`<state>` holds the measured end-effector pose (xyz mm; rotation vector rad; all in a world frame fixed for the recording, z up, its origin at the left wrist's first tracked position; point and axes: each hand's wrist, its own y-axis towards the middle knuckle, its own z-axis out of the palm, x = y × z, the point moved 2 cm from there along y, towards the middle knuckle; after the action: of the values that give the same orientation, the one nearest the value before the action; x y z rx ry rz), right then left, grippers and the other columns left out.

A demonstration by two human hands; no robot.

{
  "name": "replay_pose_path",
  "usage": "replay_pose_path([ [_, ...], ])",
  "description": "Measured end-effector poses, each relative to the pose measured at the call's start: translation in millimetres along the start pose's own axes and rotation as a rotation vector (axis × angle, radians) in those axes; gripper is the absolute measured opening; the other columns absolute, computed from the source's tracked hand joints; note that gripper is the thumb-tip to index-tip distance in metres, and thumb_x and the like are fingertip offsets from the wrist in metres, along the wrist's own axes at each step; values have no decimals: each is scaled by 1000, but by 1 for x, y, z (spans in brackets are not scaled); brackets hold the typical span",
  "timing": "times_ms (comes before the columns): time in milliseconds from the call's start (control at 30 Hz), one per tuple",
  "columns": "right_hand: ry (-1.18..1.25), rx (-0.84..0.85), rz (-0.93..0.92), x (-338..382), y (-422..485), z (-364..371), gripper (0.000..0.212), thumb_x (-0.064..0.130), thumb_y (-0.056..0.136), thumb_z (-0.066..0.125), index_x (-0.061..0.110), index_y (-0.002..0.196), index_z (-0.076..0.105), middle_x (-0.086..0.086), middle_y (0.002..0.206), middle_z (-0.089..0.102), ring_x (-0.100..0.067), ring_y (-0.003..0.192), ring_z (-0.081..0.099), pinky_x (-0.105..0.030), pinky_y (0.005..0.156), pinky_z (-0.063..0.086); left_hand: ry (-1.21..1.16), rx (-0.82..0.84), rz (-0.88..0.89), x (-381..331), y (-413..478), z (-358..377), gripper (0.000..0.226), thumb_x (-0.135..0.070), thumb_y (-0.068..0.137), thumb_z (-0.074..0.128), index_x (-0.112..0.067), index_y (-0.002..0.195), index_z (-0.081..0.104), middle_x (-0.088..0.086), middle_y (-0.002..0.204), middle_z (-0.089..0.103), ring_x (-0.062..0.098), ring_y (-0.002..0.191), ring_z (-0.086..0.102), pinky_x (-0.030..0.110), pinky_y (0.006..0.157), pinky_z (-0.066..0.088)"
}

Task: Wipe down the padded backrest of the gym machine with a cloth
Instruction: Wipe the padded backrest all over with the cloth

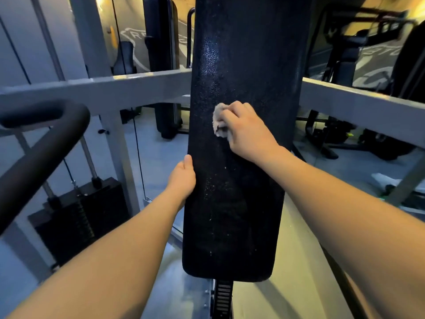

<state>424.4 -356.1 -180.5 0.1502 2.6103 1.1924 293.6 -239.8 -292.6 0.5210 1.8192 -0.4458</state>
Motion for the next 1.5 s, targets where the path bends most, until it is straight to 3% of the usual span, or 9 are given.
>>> replay_pose_path([
  [167, 8, -279, 218, 13, 25, 20, 30, 27, 89, 59, 3, 105, 68, -18, 114, 60, -40, 98, 53, -44, 90, 47, -63, -49, 55, 9, 6, 10, 66, -53, 108, 16, -6, 135, 54, 10, 128, 57, 27, 120, 52, 34, 98, 36],
  [300, 33, -345, 181, 22, 22, 39, 17, 12, 93, 62, 4, 106, 68, -14, 111, 63, -36, 96, 55, -42, 87, 47, -102, -76, 109, 22, 10, 15, 72, -62, 103, 15, -11, 132, 57, 8, 124, 60, 29, 120, 53, 38, 98, 39],
  [433, 53, -252, -134, 43, -14, 54, 17, -2, 89, 59, 5, 103, 65, -11, 108, 64, -35, 99, 59, -39, 92, 45, -71, -205, 218, 34, 10, 19, 79, -67, 100, 13, -8, 117, 63, 10, 109, 63, 28, 100, 54, 36, 83, 37],
  [567, -59, -57, -332, 37, -33, 54, 35, 1, 91, 58, 7, 125, 61, -9, 110, 60, -31, 96, 51, -38, 91, 45, -131, -287, 280, 39, 11, 25, 80, -65, 101, 9, -10, 127, 62, 15, 127, 65, 35, 120, 56, 41, 98, 43],
  [800, -77, -327, 93, 30, 30, 44, 33, -10, 79, 59, 7, 107, 66, -15, 103, 59, -37, 94, 52, -44, 75, 48, -198, -354, 249, 42, 11, 30, 76, -60, 104, 8, -14, 143, 54, 9, 141, 58, 30, 131, 50, 39, 111, 36],
  [1067, -227, -37, -540, 31, 7, 51, 21, 8, 97, 56, 5, 116, 66, -15, 104, 59, -33, 90, 52, -43, 81, 49, -230, -402, 303, 41, 7, 30, 63, -50, 107, 12, -17, 145, 49, 6, 144, 56, 27, 133, 48, 32, 107, 33],
  [1267, -111, -245, -136, 49, 14, 61, 34, 4, 87, 44, 4, 111, 68, -17, 101, 60, -37, 89, 54, -46, 78, 47, -220, -386, 302, 40, 4, 27, 59, -47, 108, 13, -17, 143, 50, 7, 143, 56, 27, 132, 48, 31, 105, 33],
  [1400, -145, -74, -412, 65, -32, 72, 22, 18, 96, 50, 14, 109, 68, -9, 102, 61, -31, 87, 52, -44, 72, 42, -198, -400, 284, 42, 8, 27, 54, -43, 109, 16, -13, 130, 56, 21, 132, 60, 38, 123, 53, 39, 94, 39],
  [1500, -247, -129, -410, 44, -22, 58, 19, 25, 101, 53, 24, 111, 68, -3, 102, 62, -27, 88, 56, -42, 78, 39, -174, -423, 267, 42, 8, 28, 53, -41, 109, 14, -13, 122, 57, 20, 123, 63, 38, 115, 56, 38, 86, 37],
])
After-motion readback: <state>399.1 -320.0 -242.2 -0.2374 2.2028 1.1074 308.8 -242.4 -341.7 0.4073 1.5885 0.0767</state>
